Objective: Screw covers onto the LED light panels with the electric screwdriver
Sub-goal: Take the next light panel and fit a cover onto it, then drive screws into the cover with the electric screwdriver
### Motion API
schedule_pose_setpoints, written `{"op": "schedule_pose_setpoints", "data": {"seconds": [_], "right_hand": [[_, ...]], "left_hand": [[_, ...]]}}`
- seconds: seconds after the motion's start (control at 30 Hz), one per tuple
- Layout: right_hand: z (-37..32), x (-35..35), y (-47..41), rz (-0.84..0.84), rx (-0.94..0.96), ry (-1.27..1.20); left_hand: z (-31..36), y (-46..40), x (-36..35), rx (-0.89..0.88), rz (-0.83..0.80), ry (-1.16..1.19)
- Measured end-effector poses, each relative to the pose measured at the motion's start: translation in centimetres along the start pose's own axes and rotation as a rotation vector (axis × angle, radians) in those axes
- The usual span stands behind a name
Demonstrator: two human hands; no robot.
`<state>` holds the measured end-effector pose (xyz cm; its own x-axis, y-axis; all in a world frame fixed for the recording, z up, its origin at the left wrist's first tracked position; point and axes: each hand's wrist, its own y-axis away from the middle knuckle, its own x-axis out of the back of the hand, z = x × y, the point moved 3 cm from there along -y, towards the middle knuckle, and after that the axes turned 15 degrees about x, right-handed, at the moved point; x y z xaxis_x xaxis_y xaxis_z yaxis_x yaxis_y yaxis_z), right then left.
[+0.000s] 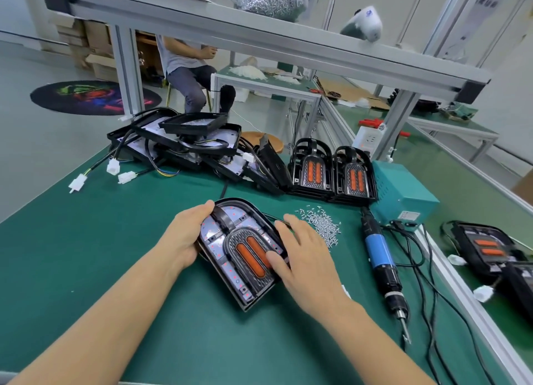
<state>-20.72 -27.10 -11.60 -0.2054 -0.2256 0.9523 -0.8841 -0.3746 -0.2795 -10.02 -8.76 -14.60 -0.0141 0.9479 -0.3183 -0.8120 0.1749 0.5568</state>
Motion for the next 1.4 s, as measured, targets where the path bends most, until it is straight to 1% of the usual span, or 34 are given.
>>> {"op": "schedule_pose_setpoints", "data": {"seconds": [0.03, 0.07, 0.13, 0.2, 0.23, 0.33, 0.4, 0.47, 0.53, 0.6, 0.67, 0.73, 0.77, 0.83, 0.93, 1.03, 1.1, 1.2, 1.3, 1.4], "right_hand": [[0.6, -0.6, 0.1, -0.036, -0.022, -0.037], [0.8, -1.0, 0.1, -0.054, -0.041, -0.115], [1.0, -1.4, 0.2, -0.024, -0.051, -0.238], [1.1, -1.4, 0.0, -0.012, -0.038, -0.236], [1.0, -1.4, -0.1, -0.006, -0.028, -0.233], [1.0, -0.8, -0.1, 0.035, -0.005, -0.249], [2.0, -0.1, 0.6, 0.099, -0.068, -0.262], [4.1, 1.1, 1.8, 0.183, -0.217, -0.267], [6.7, 2.5, 3.3, 0.25, -0.381, -0.226], [9.5, 3.6, 5.1, 0.231, -0.545, -0.151], [11.6, 4.1, 6.8, 0.148, -0.675, -0.092], [12.8, 4.1, 8.0, 0.071, -0.758, -0.065], [13.2, 3.9, 8.3, 0.031, -0.789, -0.057], [13.6, 3.2, 8.5, -0.02, -0.823, -0.066], [14.0, 2.3, 8.1, -0.014, -0.838, -0.096], [14.5, 1.9, 7.5, -0.031, -0.87, -0.094], [14.7, 1.8, 7.2, -0.031, -0.885, -0.083], [14.9, 1.5, 6.7, -0.061, -0.88, -0.037], [15.2, 1.4, 6.0, -0.106, -0.868, -0.003], [15.4, 1.3, 5.4, -0.14, -0.854, 0.026]], "left_hand": [[0.0, 0.0, -0.1, -0.047, 0.027, -0.043], [0.2, 0.1, -0.1, -0.131, 0.086, -0.148], [0.5, 0.4, 0.1, -0.349, 0.258, -0.46], [0.5, 0.6, 0.4, -0.495, 0.39, -0.719], [0.4, 0.6, 0.5, -0.531, 0.422, -0.792], [0.1, 0.4, 0.7, -0.572, 0.482, -0.889], [0.2, 0.3, 0.8, -0.57, 0.512, -0.949], [0.5, 0.3, 1.1, -0.552, 0.52, -0.977], [1.1, 0.5, 1.0, -0.57, 0.541, -0.997], [1.9, 1.1, 0.1, -0.643, 0.564, -0.999], [2.6, 1.9, -1.9, -0.75, 0.522, -0.997], [2.9, 2.5, -4.7, -0.814, 0.398, -1.03], [3.0, 2.5, -6.2, -0.808, 0.327, -1.069], [2.8, 2.1, -9.3, -0.748, 0.214, -1.191], [1.9, 0.8, -13.2, -0.648, 0.093, -1.442], [0.8, -0.8, -15.3, -0.516, -0.014, -1.615], [0.2, -1.5, -15.9, -0.459, -0.048, -1.699], [-0.4, -2.2, -16.4, -0.427, -0.061, -1.768], [-0.7, -2.5, -16.7, -0.435, -0.05, -1.798], [-1.0, -2.6, -16.9, -0.485, -0.036, -1.815]]}}
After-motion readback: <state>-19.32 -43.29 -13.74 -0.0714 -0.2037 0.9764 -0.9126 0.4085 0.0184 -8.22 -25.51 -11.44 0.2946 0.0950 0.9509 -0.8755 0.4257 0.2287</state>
